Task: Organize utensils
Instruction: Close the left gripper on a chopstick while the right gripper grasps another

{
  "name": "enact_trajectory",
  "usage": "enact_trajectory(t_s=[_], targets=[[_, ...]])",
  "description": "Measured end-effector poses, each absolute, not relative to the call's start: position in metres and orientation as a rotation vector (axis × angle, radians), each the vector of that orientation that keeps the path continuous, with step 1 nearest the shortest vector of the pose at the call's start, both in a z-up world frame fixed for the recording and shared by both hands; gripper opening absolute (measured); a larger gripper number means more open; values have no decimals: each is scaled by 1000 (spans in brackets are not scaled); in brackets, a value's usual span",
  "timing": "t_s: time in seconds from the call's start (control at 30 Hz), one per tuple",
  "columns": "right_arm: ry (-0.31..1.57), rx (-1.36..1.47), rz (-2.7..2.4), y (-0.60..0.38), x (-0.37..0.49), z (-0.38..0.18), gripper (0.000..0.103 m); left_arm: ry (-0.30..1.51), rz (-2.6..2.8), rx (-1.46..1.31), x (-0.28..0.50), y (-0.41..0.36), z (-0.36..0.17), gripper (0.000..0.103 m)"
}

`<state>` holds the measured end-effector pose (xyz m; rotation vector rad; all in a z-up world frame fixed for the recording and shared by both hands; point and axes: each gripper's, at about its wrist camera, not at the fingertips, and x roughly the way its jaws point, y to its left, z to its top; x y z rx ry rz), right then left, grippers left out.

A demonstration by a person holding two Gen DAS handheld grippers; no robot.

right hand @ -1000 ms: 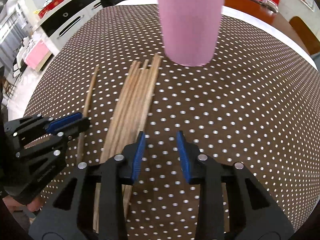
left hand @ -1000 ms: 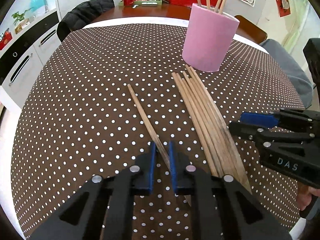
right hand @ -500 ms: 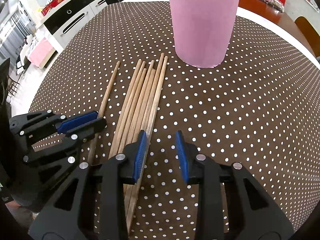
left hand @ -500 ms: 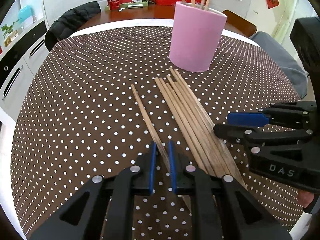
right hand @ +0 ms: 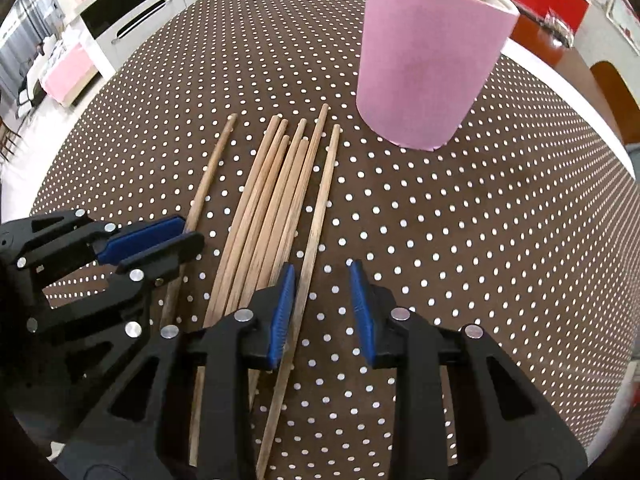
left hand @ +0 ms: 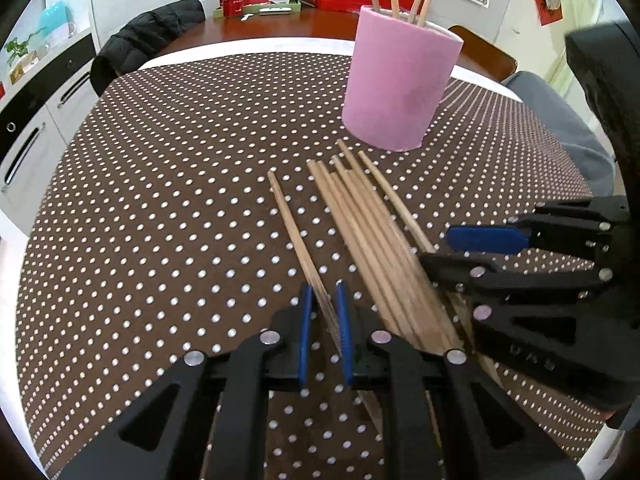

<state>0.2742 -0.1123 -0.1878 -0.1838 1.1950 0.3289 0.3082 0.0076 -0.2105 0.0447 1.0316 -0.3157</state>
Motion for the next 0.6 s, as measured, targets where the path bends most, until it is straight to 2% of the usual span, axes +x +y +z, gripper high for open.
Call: enact_trajectory(t_s=[0.1,0.37,0.43,0.6], targets=[[1203,-155,313,-131,268,-189,11,1047,-376,21,308,10,-211,12],[1186,-109,337,-124,286,-192,10,1047,-353,75,309,-2,-210,15],[1179,-44,375,-128,291,-192,6,1039,-352,67,308,-3,-210,10],[1097,23,411,-137,283,-183,6,1011,-350,-3,300,14,-205,6]])
